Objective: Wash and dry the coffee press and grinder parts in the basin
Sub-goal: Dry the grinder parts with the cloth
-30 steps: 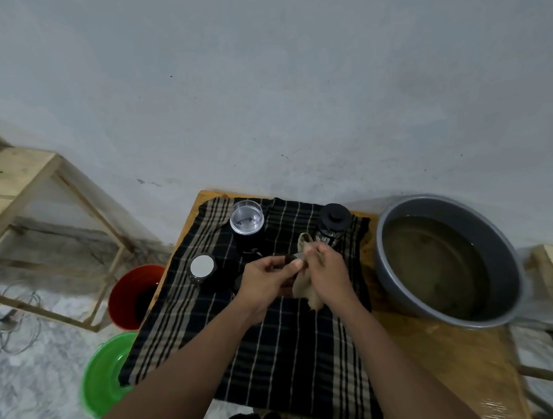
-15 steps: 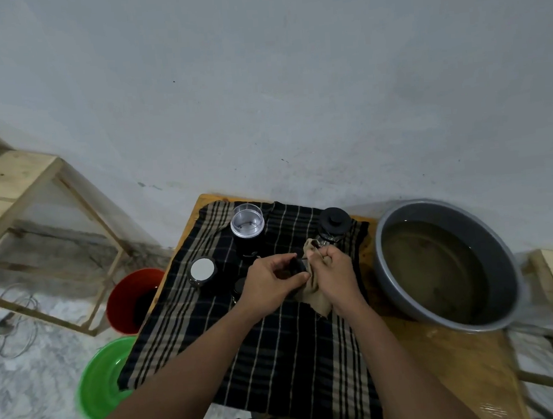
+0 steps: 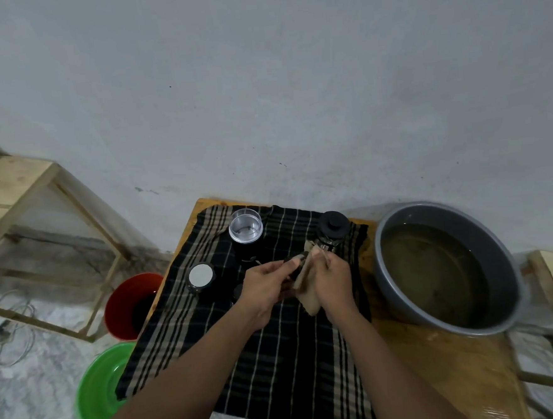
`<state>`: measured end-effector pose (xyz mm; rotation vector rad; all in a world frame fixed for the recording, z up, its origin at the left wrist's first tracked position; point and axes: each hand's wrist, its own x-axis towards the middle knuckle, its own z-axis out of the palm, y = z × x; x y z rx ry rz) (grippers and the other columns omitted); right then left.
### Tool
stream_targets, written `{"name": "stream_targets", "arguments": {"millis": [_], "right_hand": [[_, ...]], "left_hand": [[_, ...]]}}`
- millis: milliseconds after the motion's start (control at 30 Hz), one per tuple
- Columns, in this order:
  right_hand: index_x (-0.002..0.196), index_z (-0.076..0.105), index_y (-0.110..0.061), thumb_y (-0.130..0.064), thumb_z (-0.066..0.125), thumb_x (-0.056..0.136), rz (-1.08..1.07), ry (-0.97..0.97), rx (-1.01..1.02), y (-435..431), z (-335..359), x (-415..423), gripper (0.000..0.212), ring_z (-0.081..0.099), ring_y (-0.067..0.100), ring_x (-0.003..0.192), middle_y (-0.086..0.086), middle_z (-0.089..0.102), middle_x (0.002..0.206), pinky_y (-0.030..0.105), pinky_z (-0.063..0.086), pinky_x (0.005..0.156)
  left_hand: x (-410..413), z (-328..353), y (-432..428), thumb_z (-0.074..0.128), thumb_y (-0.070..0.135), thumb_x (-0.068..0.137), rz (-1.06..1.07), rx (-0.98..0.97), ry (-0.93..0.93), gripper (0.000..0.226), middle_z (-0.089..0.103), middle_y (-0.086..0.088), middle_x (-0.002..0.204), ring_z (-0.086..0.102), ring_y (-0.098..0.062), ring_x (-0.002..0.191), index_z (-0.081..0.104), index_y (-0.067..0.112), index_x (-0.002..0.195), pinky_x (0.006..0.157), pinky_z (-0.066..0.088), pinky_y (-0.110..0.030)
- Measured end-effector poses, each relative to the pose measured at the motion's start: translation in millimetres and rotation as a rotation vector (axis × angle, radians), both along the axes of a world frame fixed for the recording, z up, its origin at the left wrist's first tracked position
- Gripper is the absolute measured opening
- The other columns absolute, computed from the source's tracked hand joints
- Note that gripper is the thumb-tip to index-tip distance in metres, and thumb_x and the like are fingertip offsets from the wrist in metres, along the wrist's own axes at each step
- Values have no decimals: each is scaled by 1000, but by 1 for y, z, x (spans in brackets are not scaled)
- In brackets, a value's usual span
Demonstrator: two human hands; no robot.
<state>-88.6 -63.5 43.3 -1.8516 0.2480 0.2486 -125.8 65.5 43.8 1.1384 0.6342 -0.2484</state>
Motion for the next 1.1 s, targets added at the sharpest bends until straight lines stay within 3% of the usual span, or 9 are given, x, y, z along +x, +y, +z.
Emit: {"name": "stream_targets", "arguments": {"millis": [200,333,400,500,600,733,900,1033,1100], "right_hand": [[98,70,-23,-41,68,94,89,11,114,-6,-6,-1,19,69,19,89,3,73,95,37,59,77],[90,70,-13,-44,54,101,-22,-23,-1,1,-4,3,37,67,22,83,7,71,87,34,53,69],[100,70,-14,-48,52,101,-63,75,121,-3,-1,5,38,66,20,87,5,70,94,34,55,71],[118,68,-26,-45,70,91,121,94,196,-10,-3,3,33,69,20,100,0,72,109,43,61,84],[110,70,-25,-33,82,83,186,20,100,-12,-5,0,30,69,13,96,-5,73,103,33,60,78],[97,71,-23,-33,80,86,194,-73,5,-9,-1,1,17,68,4,82,-8,73,90,17,51,64],[87,71,-21,-36,61,100,60,-43,30,-14,-3,3,22,64,11,78,-3,70,83,20,45,61],[94,72,-26,-34,68,95,139,-81,69,-15,-4,-6,9,66,7,84,-7,71,90,18,48,66],[97,71,-27,-32,69,95,148,-110,9,-12,-4,-5,6,66,9,87,-7,71,92,20,47,69]], "left_hand": [[3,9,7,78,29,87,-36,-19,21,34,75,-18,100,68,-26,87,76,2,107,92,57,-47],[4,13,8,70,35,93,-31,-48,111,41,72,-19,94,67,-27,84,73,-1,111,78,59,-40],[4,14,10,64,42,96,-43,-109,158,45,71,-19,96,66,-30,86,71,0,113,73,59,-38],[4,13,14,56,47,100,-68,-164,153,45,75,-15,99,69,-29,93,72,8,114,81,59,-40],[3,12,11,54,48,101,-81,-119,153,44,78,-11,95,73,-28,92,73,11,113,80,61,-42],[2,7,8,68,38,94,-85,-22,75,34,76,-13,107,75,-26,96,75,10,112,86,61,-45],[1,12,7,62,36,99,-48,-140,81,36,76,-14,107,72,-28,92,75,5,112,93,56,-44],[1,15,8,60,46,97,-67,-73,64,43,77,-10,106,73,-26,101,76,8,110,88,60,-41],[-1,14,6,48,48,103,-104,-108,66,48,76,-10,109,71,-24,99,74,9,115,83,57,-38]]}}
